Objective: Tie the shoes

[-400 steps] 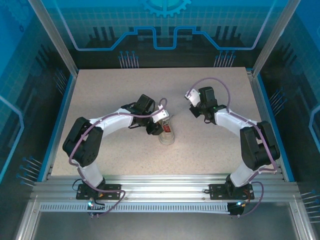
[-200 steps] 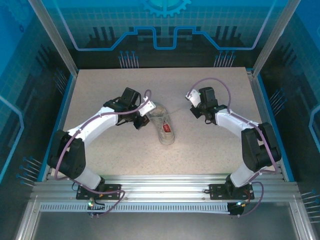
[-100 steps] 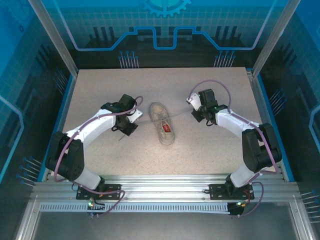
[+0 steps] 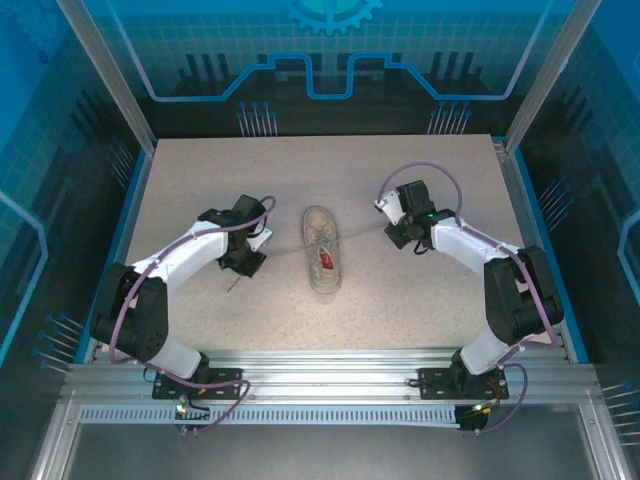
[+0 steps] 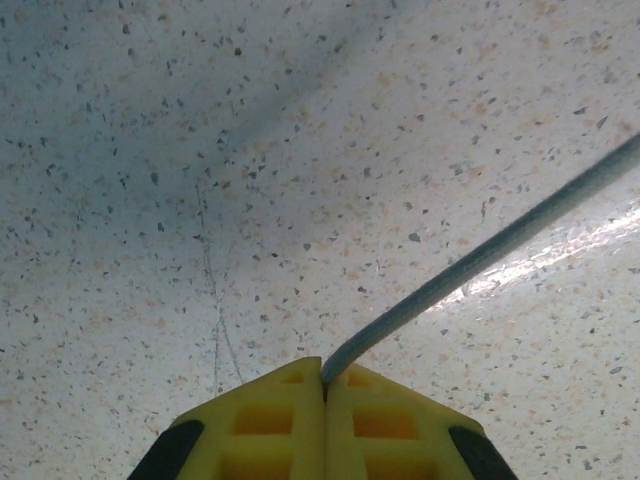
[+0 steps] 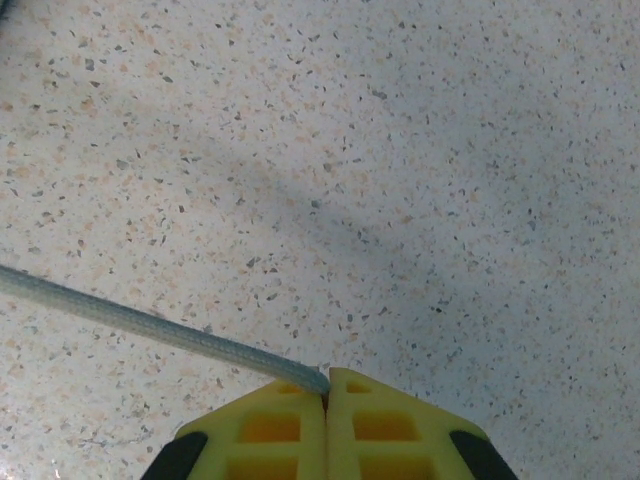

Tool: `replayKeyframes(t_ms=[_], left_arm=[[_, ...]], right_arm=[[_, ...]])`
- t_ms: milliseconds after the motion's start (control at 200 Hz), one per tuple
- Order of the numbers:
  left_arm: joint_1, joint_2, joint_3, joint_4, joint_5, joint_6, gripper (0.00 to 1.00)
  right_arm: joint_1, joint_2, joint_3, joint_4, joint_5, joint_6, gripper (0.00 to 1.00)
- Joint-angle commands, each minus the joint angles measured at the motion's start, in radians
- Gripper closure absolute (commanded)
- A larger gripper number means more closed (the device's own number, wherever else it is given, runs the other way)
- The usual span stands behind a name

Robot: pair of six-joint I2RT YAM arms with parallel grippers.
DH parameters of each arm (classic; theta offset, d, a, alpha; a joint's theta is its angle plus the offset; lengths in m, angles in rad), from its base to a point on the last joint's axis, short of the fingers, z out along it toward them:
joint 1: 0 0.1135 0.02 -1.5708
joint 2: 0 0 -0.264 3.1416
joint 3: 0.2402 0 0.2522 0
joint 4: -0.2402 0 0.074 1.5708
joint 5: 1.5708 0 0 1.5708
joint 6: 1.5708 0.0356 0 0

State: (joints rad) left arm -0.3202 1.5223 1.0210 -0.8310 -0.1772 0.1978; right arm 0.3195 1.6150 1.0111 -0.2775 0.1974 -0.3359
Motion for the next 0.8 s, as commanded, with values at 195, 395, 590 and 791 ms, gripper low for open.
replayKeyframes(t_ms=[195, 395, 590, 791], left_arm=[[0.036, -0.044, -0.022, -0.058, -0.018, -0.028, 1.00], [0.035, -0.054, 0.033, -0.054, 0.031, -0.026, 1.00], [0.017, -0.092, 0.165, -0.069, 0.025, 0.006, 1.00], [0.009, -0.087, 0.267, -0.067, 0.028, 0.031, 1.00]], right_arm=[[-0.081, 0.003, 0.079, -0.136, 0.042, 0.088, 1.00], [-0.080, -0.067, 0.046, -0.172, 0.036, 0.109, 1.00], [-0.074, -0.114, 0.051, -0.245, 0.042, 0.143, 1.00], [-0.084, -0.156, 0.032, -0.334, 0.103, 0.181, 1.00]])
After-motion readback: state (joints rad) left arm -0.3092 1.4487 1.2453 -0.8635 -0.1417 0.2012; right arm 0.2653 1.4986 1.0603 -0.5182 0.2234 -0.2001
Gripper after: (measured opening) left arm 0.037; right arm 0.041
